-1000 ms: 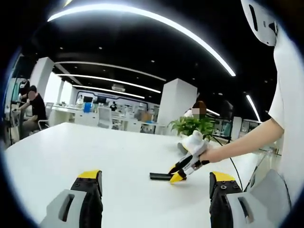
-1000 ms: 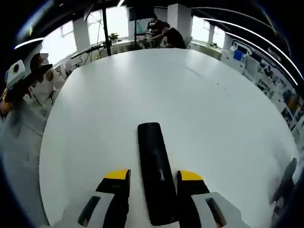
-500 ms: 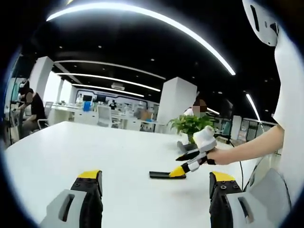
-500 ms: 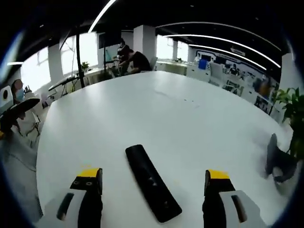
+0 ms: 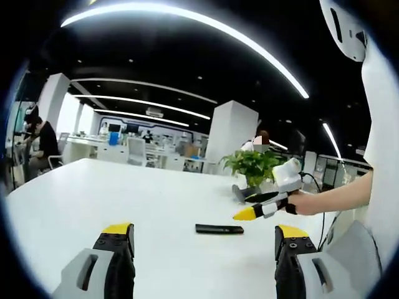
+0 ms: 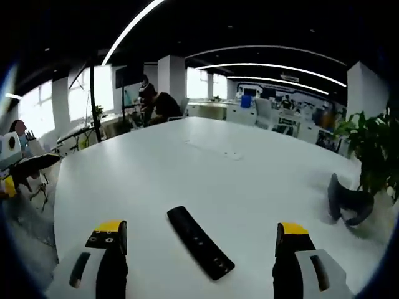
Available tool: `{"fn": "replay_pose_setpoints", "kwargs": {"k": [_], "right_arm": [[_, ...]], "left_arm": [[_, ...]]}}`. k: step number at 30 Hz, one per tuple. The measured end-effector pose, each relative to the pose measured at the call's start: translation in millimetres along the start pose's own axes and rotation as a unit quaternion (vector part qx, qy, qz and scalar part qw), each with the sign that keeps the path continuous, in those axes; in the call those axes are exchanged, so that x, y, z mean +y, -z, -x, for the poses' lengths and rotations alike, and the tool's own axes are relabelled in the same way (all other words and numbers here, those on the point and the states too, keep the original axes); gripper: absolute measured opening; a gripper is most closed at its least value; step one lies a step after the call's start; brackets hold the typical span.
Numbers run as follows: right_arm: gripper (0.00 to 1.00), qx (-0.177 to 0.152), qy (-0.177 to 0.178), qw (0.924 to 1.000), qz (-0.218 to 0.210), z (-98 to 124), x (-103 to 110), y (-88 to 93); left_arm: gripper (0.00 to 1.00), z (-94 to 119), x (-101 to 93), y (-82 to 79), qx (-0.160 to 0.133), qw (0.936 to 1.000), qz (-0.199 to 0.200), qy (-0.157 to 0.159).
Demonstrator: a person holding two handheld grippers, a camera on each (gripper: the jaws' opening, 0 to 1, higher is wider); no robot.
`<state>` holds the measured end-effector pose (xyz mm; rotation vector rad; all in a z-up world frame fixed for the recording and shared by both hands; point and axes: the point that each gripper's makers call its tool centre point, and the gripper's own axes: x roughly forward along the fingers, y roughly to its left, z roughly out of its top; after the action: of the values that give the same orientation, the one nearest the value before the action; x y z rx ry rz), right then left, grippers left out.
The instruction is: Press the specified remote control buttons in sequence, fully releasing each button before pressing the next.
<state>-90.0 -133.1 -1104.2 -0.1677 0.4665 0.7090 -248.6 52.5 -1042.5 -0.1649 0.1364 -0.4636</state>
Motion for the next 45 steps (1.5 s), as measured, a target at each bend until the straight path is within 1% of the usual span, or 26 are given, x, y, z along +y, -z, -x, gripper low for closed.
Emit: {"fn": "replay_pose_setpoints", "kwargs": {"k": [6, 10, 15, 18, 20, 23, 26, 27, 31, 33, 35, 38, 40, 44, 45], "right_arm": [[0.99, -0.021, 0.010, 0.9997, 0.000, 20, 5, -9.8], [0.98, -0.032, 0.015, 0.9994, 0.000, 34, 11, -11.8], [0.99, -0.030, 0.020, 0.9993, 0.007, 47, 20, -1.6], [0.99, -0.029, 0.021, 0.9994, -0.006, 56, 26, 5.2], [0.98, -0.034, 0.023, 0.9990, -0.019, 62, 29, 6.9], [0.97, -0.037, 0.026, 0.9986, -0.027, 70, 32, 9.9], [0.98, -0.038, 0.031, 0.9984, -0.029, 80, 37, 13.7], [0.99, -0.044, 0.031, 0.9981, -0.029, 86, 40, 14.2], [0.99, -0.048, 0.030, 0.9979, -0.030, 104, 48, 19.7], [0.99, -0.049, 0.030, 0.9977, -0.034, 110, 50, 22.8], [0.99, -0.050, 0.039, 0.9971, -0.042, 118, 50, 27.3], [0.99, -0.053, 0.047, 0.9963, -0.049, 124, 51, 27.0], [0.98, -0.056, 0.050, 0.9964, -0.041, 128, 53, 25.4], [0.99, -0.055, 0.056, 0.9969, -0.003, 140, 58, 27.5], [0.99, -0.055, 0.056, 0.9969, 0.000, 142, 59, 28.6]], "left_arm": [[0.97, 0, 0.0, 0.9, 0.003, 1.0000, -0.001, -0.001], [0.97, 0, 0.2, 1.4, 0.004, 1.0000, -0.001, -0.001], [0.96, 0, 0.1, 2.6, 0.007, 1.0000, -0.002, -0.001], [0.96, 0, 0.3, 2.7, 0.007, 1.0000, -0.001, -0.002], [0.96, 0, 0.3, 3.1, 0.009, 1.0000, -0.002, -0.002], [0.96, 0, -0.2, 4.0, 0.011, 0.9999, -0.002, -0.001], [0.96, 0, 0.3, 4.4, 0.013, 0.9999, -0.002, -0.001], [0.96, 0, 0.3, 4.5, 0.013, 0.9999, -0.002, -0.001], [0.96, -1, 0.1, 4.9, 0.014, 0.9999, -0.002, 0.000], [0.96, -1, 0.2, 5.2, 0.015, 0.9999, -0.002, 0.000], [0.96, -1, 0.2, 5.4, 0.015, 0.9999, -0.002, 0.000], [0.96, -1, 0.6, 5.2, 0.015, 0.9999, -0.002, -0.002], [0.96, -1, 1.0, 5.2, 0.015, 0.9999, -0.002, -0.003], [0.96, 0, 2.3, 5.1, 0.014, 0.9999, 0.001, -0.006], [0.96, 0, 2.2, 5.3, 0.015, 0.9999, 0.001, -0.006]]}}
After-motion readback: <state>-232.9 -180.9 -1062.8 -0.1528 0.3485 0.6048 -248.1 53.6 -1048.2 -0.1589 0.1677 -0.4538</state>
